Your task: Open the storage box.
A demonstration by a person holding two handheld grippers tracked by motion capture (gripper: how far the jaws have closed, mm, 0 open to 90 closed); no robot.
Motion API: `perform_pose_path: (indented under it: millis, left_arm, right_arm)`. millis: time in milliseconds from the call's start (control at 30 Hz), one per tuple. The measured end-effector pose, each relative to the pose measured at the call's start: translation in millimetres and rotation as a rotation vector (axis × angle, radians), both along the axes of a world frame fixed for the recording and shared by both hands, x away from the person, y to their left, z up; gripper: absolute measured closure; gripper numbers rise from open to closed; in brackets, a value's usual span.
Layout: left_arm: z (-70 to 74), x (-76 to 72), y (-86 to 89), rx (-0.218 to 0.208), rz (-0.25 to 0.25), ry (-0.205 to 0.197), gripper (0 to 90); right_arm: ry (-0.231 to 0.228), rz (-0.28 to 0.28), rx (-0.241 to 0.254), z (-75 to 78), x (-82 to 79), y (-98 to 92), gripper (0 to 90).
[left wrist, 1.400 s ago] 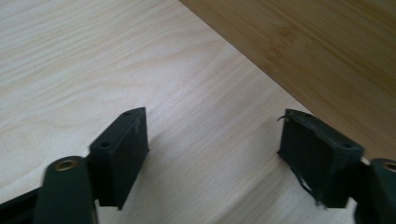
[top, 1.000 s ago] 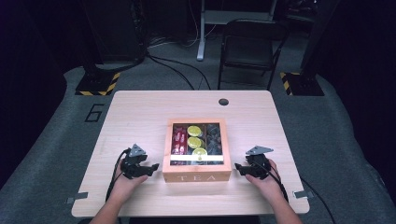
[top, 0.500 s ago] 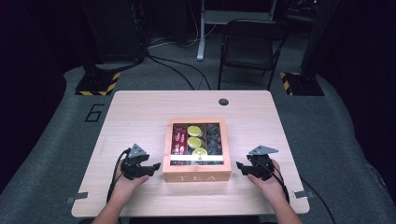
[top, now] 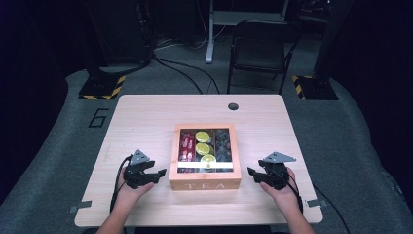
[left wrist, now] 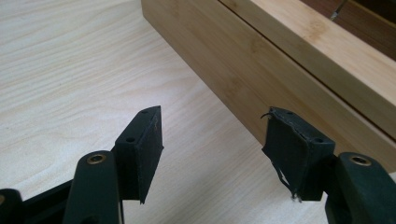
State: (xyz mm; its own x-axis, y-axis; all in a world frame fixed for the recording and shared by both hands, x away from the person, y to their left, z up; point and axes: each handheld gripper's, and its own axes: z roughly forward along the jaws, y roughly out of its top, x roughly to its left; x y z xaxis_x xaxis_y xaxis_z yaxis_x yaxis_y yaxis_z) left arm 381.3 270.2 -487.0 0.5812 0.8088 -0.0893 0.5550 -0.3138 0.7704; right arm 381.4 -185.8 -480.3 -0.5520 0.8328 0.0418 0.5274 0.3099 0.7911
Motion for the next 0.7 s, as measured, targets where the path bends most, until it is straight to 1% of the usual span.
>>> perform_pose_path:
  millis: [33, 100, 133, 167, 200, 300, 333, 367, 433, 500, 533, 633, 667, 700]
  left_arm:
    - [0.5, -0.5, -0.5, 0.0, 0.003, -0.001, 36.8]
    - [1.5, -0.9, -0.3, -0.002, -0.002, 0.004, 37.0]
    - [2.8, -1.9, -0.7, -0.016, 0.0, 0.004, 37.2]
    - [2.8, -1.9, -0.7, -0.016, 0.0, 0.004, 37.5]
    - [4.2, -3.2, -1.3, -0.023, 0.001, -0.001, 37.8]
    - [6.3, -4.8, -1.2, -0.022, -0.002, -0.005, 38.3]
    - [7.8, -6.1, -1.2, -0.025, -0.006, -0.005, 38.6]
    - [7.8, -6.1, -1.2, -0.025, -0.006, -0.005, 38.7]
    - [10.3, -8.4, -1.0, -0.036, -0.003, -0.013, 39.0]
    - [12.0, -9.7, -0.4, -0.038, -0.007, -0.015, 39.0]
    - [12.0, -10.6, -1.1, -0.044, 0.001, -0.025, 38.9]
    - [13.7, -12.0, -0.9, -0.041, -0.007, -0.026, 38.9]
    - [14.2, -13.0, -1.3, -0.045, -0.007, -0.025, 39.0]
    - [15.8, -14.5, -1.5, -0.047, -0.01, -0.032, 39.0]
  right_arm:
    - [-0.003, -0.007, 0.005, 1.6, -1.6, 0.9, 42.7]
    - [-0.001, 0.0, 0.011, 2.7, -2.4, 0.6, 42.7]
    - [-0.013, 0.001, 0.015, 5.2, -3.9, 0.2, 42.7]
    - [-0.013, 0.001, 0.015, 5.2, -3.9, 0.2, 42.7]
    - [-0.015, 0.005, 0.036, 7.9, -5.8, -0.1, 42.8]
    - [-0.021, 0.008, 0.036, 10.6, -7.7, -1.0, 42.8]
    - [-0.026, 0.011, 0.05, 12.7, -9.3, -1.4, 42.9]
    - [-0.026, 0.011, 0.05, 12.7, -9.3, -1.4, 42.9]
    - [-0.033, 0.01, 0.054, 16.5, -11.7, -1.9, 43.1]
    - [-0.041, 0.022, 0.066, 19.5, -13.3, -2.3, 43.1]
    - [-0.042, 0.024, 0.066, 20.9, -14.3, -2.6, 43.1]
    - [-0.053, 0.023, 0.071, 23.3, -16.7, -2.3, 43.1]
    - [-0.061, 0.031, 0.079, 25.1, -19.1, -2.0, 43.0]
    - [-0.064, 0.029, 0.077, 26.4, -20.4, -1.6, 43.0]
